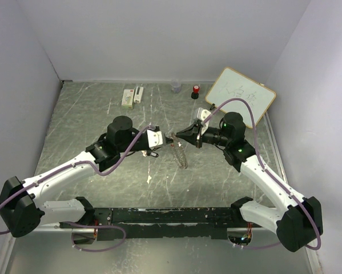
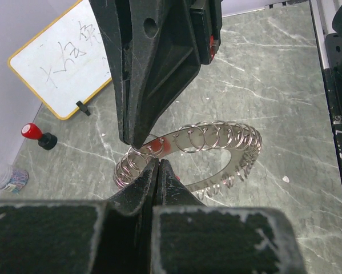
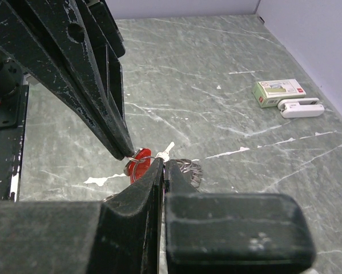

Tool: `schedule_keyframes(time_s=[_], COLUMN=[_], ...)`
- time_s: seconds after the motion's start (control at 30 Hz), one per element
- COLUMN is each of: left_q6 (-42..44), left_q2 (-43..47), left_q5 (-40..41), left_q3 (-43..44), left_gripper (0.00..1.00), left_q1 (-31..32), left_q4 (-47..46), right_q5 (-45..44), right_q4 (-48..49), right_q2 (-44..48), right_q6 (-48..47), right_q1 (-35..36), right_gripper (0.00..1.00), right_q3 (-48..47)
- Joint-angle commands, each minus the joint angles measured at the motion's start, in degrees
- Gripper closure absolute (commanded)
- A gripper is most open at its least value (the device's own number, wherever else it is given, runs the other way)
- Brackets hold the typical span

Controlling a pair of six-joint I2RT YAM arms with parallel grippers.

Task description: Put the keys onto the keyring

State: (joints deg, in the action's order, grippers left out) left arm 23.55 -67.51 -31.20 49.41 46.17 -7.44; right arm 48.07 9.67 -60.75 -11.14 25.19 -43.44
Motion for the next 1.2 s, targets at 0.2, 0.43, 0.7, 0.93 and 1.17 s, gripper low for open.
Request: schedule_keyframes(time_s=[0.2, 0.43, 0.7, 0.93, 1.17], left_q6=[-0.6, -0.6, -0.6, -1.1, -2.1], left_q2=[-0.5, -1.6, -2.4, -2.0, -1.5], left_q5=[-2.9, -2.7, -2.7, -1.8, -0.3], left_q3=[1.5, 2.3, 3.2, 2.3, 0.4], left_gripper=[0.93, 0.93, 0.93, 0.93, 0.93], left_q1=[1.4, 1.4, 1.4, 1.4, 1.4], left_q4=[-0.3, -0.3, -1.3, -2.0, -3.9], right_q5=[-2.2, -1.9, -2.3, -4.2, -7.4], right_q4=[3.9, 5.7, 7.7, 9.6, 16.7], right_q2=[0.4, 1.0, 1.0, 1.8, 3.5], right_q6=[-0.3, 1.1, 2.8, 4.3, 9.3], right_q1=[-0.1, -0.1, -0.1, -0.1, -0.1], right_gripper=[1.0, 1.0, 1.0, 1.0, 1.0], right_q3=[-0.8, -0.4, 0.1, 1.0, 4.3])
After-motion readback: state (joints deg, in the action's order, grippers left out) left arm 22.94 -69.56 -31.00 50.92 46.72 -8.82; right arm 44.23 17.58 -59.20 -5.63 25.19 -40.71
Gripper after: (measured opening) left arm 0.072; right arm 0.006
